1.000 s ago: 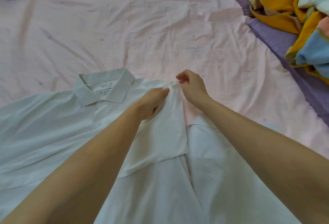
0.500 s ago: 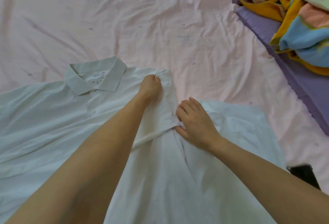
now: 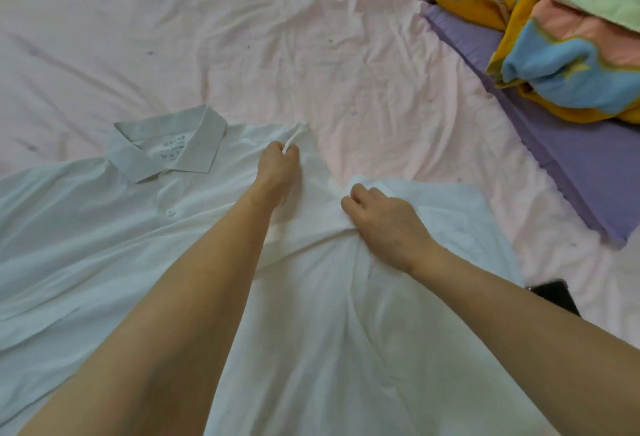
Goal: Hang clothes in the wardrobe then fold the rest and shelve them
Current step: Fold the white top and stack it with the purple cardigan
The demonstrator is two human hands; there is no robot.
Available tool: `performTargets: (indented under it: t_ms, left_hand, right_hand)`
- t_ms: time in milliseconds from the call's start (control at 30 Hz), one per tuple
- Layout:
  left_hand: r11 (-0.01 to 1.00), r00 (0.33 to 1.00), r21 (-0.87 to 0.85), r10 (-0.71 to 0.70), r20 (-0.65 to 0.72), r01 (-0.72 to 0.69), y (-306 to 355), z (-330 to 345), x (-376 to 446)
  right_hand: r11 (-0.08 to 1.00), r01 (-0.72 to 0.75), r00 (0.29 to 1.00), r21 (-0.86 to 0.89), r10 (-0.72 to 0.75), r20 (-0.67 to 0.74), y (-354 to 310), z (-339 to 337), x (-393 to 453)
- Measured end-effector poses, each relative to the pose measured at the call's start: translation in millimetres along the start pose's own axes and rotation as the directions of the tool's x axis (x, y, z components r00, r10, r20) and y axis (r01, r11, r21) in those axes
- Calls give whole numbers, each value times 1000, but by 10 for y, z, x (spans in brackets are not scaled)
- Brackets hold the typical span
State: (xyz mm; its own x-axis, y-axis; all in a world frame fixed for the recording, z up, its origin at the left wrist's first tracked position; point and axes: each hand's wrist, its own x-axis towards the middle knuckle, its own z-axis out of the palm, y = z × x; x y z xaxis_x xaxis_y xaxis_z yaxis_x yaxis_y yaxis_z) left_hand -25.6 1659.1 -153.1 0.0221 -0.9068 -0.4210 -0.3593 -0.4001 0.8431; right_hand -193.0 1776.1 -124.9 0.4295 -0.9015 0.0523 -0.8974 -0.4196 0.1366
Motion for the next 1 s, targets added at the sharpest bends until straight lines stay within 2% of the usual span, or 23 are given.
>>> performTargets:
  t_ms: [67,133,233,333,433,500,600,667,733,800,933,1000]
  left_hand:
    - [999,999,-7,-34,21,34,-31,34,30]
    - [999,997,21,-47,67,45,-66,56,45]
    - [998,988,-44,-38,150,45,-36,107,80]
    - [975,993,-221,26,113,-1,39,157,174]
    - [941,992,-333,-15,125,57,4,247,272]
    - [978,994,-208,-10,111,33,-63,313,292]
    - [983,986,82,167,6,-167,-119,350,316]
    - [942,965,217,261,7,-257,-96,355,261]
    - [895,942,324,333,-26,-308,-48,303,175]
    - [869,934,399,349,-77,-292,-88,113,62]
    - [847,948,486,300,-103,-215,-358,-535,-188]
    - [832,947,525,291,-136,-180,-520,-982,-432]
  right_hand:
    - [983,183,981,-25,-184,-59,147,138,-148]
    - [965,262,963,-8,-262,-54,188,273,-277]
    - [955,290,957,64,-290,-7,186,424,-381]
    - [949,297,955,107,-293,-51,196,393,-358]
    - [939,323,946,120,-316,-75,238,391,-336]
    - [935,315,948,164,-318,-8,266,449,-351]
    - [938,252,946,238,-291,145,286,476,-382]
    - [944,241,945,226,-281,167,252,374,-355]
    - [955,209,962,210,-239,129,170,265,-287]
    - [968,175,974,180,-197,111,30,205,-215]
    - [990,69,965,126,-98,242,-207,273,-129]
    - [994,5,979,105,-26,202,-440,161,-25]
